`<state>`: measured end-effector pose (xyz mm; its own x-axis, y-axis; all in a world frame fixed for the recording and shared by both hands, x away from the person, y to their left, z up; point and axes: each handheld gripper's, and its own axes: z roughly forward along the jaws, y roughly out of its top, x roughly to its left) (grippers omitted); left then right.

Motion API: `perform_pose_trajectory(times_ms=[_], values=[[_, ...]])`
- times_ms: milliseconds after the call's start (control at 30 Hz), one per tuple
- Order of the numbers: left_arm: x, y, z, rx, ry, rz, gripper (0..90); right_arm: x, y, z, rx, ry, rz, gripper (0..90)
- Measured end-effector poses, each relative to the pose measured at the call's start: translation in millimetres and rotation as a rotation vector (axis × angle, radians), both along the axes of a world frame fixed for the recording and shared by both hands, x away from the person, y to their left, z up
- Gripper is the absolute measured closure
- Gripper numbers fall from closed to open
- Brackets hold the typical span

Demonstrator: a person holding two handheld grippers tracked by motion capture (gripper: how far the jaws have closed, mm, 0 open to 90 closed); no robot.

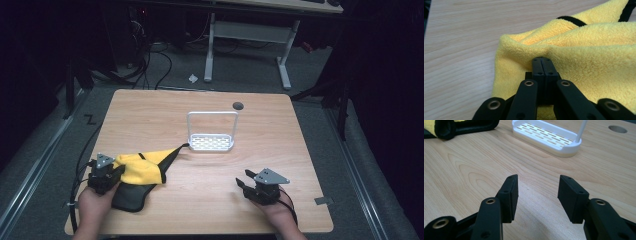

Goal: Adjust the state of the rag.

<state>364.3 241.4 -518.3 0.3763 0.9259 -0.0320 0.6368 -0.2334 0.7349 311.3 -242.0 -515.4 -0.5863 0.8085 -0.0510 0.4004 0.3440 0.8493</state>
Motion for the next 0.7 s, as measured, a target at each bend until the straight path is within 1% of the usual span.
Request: perform_pose_trajectory(times_ms=[100,233,267,300,333,367,400,433,467,500,567,633,667,700], values=[[-4.0,-14.8,0.9,0.004,0.002,-0.033,90.0,1.3,-0.2,-1.4,0.004,0.011,-0.003,51.5],[-8.4,-42.5,2.3,0.012,0.005,-0.091,90.0,0.7,-0.3,-0.9,0.003,0.009,-0.003,51.4],[-10.3,-58.3,2.8,0.01,0.009,-0.119,90.0,-0.5,0.0,-0.1,0.002,0.004,-0.003,51.5],[-10.3,-58.3,2.8,0.01,0.009,-0.119,90.0,-0.5,0.0,-0.1,0.002,0.004,-0.003,51.5],[-11.4,-66.8,3.2,0.016,0.008,-0.136,90.0,-1.0,0.2,0.2,0.0,0.002,-0.003,51.5],[-13.0,-83.8,3.4,0.012,0.011,-0.165,90.0,-2.0,1.2,1.0,0.002,0.001,-0.002,51.5],[-13.0,-83.8,3.4,0.012,0.011,-0.165,90.0,-2.7,1.9,1.7,0.001,-0.001,-0.001,51.4],[-14.5,-101.2,3.6,0.008,0.01,-0.2,90.0,-3.4,2.8,2.1,-0.001,-0.005,0.001,51.5],[-14.5,-101.2,3.6,0.008,0.01,-0.2,90.0,-4.0,3.9,2.5,-0.001,-0.009,0.003,51.5],[-15.1,-109.3,3.5,-0.001,0.01,-0.215,90.0,-4.0,3.9,2.5,-0.001,-0.009,0.003,51.5],[-16.3,-123.1,3.7,-0.006,0.005,-0.243,89.9,-5.4,6.3,3.3,-0.008,-0.015,0.013,51.5],[-16.6,-132.0,4.9,-0.014,0.0,-0.255,89.8,-6.5,8.6,3.8,-0.016,-0.02,0.021,51.5],[-16.4,-134.9,8.2,-0.038,-0.009,-0.256,86.6,-7.1,10.2,4.3,-0.015,-0.024,0.027,51.4],[-16.7,-135.4,10.4,-0.049,-0.015,-0.251,83.6,-7.5,11.0,4.6,-0.015,-0.024,0.027,51.4]])
